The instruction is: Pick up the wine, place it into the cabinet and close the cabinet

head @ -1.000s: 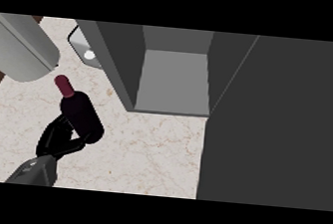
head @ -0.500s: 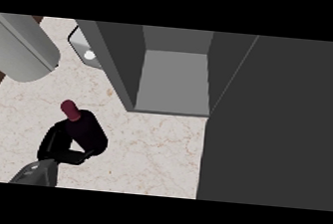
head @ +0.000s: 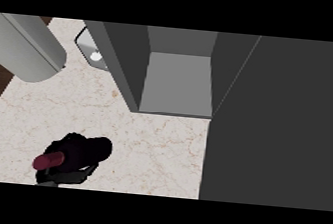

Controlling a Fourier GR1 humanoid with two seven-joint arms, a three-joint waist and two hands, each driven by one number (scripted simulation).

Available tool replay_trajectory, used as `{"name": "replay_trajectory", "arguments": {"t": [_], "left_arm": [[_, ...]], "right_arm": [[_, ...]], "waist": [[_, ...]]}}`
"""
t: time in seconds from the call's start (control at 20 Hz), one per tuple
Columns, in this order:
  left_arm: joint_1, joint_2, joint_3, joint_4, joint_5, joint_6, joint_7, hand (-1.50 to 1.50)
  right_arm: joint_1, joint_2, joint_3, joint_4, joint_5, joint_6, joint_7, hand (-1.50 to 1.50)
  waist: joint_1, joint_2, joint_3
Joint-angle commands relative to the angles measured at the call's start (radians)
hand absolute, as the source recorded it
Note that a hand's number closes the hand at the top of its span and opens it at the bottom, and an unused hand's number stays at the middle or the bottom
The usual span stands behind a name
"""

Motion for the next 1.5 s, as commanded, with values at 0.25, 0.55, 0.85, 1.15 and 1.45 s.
{"name": "replay_trajectory", "arguments": {"t": [0.25, 0.55, 0.85, 1.15, 1.45], "left_arm": [[0.198, -0.078, -0.087, -0.227, 0.046, -0.166, 0.03, 1.5], [0.363, -0.146, -0.233, -0.618, 0.115, -0.026, 0.169, 1.5], [0.5, -0.148, -0.241, -1.009, 0.184, -0.014, 0.445, 1.5], [0.524, -0.147, -0.345, -1.266, 0.242, 0.125, 0.611, 1.5], [0.398, -0.15, -0.431, -1.302, 0.241, 0.323, 0.687, 1.5]], "right_arm": [[-0.006, 0.01, 0.01, -0.009, 0.009, -0.017, 0.019, -1.5], [-0.049, 0.012, -0.01, 0.052, 0.013, -0.02, -0.008, -1.5], [0.04, 0.031, 0.009, 0.093, 0.038, 0.046, -0.108, -1.5], [-0.006, 0.037, 0.022, 0.069, 0.017, 0.014, -0.061, -1.5], [-0.039, 0.029, 0.045, 0.023, 0.047, -0.019, 0.003, -1.5]], "waist": [[0.011, 0.007, -0.012], [0.012, 0.009, -0.012], [0.001, 0.012, -0.012], [-0.002, 0.012, -0.013], [-0.006, 0.013, -0.014]]}}
